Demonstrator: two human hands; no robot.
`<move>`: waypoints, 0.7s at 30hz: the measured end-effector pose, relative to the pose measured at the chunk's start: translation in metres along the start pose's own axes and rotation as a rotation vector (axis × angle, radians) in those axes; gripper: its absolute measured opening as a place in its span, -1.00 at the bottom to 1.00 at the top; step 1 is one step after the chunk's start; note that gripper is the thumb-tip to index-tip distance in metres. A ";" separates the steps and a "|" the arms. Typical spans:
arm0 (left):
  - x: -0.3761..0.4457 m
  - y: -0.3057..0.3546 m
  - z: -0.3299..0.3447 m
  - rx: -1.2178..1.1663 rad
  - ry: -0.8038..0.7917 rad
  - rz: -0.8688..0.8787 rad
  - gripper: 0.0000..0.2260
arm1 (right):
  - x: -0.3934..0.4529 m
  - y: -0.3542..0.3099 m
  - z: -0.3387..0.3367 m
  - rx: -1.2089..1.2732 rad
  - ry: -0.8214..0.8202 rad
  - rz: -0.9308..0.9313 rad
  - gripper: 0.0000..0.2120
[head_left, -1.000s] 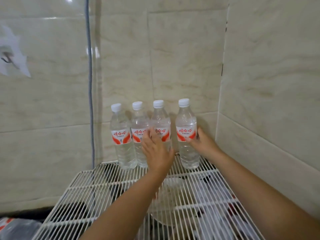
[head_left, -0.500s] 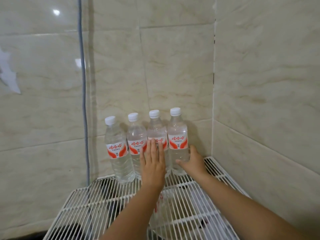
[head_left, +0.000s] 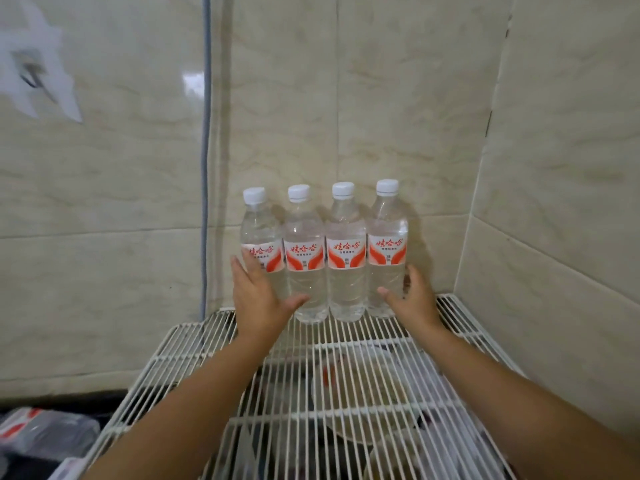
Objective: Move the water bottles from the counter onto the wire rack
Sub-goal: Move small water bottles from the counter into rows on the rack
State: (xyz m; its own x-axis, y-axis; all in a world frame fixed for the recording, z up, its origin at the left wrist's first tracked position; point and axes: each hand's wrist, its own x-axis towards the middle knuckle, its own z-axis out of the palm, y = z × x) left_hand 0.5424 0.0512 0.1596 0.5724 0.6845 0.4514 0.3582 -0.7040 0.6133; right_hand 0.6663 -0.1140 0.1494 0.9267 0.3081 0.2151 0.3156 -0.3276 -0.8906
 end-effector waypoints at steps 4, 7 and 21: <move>-0.001 0.018 0.011 -0.004 0.015 -0.049 0.18 | 0.001 0.001 0.003 0.003 0.007 -0.002 -0.40; 0.001 0.024 0.015 0.033 0.023 -0.078 0.16 | 0.001 0.001 0.004 0.005 0.015 -0.011 -0.43; 0.013 0.001 -0.002 0.111 0.034 -0.081 0.15 | -0.005 -0.012 0.028 -0.029 -0.034 -0.013 -0.40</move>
State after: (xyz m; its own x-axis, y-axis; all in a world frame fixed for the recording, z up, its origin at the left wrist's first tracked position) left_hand 0.5485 0.0596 0.1675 0.5134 0.7448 0.4263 0.4831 -0.6614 0.5738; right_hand 0.6519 -0.0862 0.1479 0.9152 0.3427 0.2119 0.3335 -0.3490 -0.8758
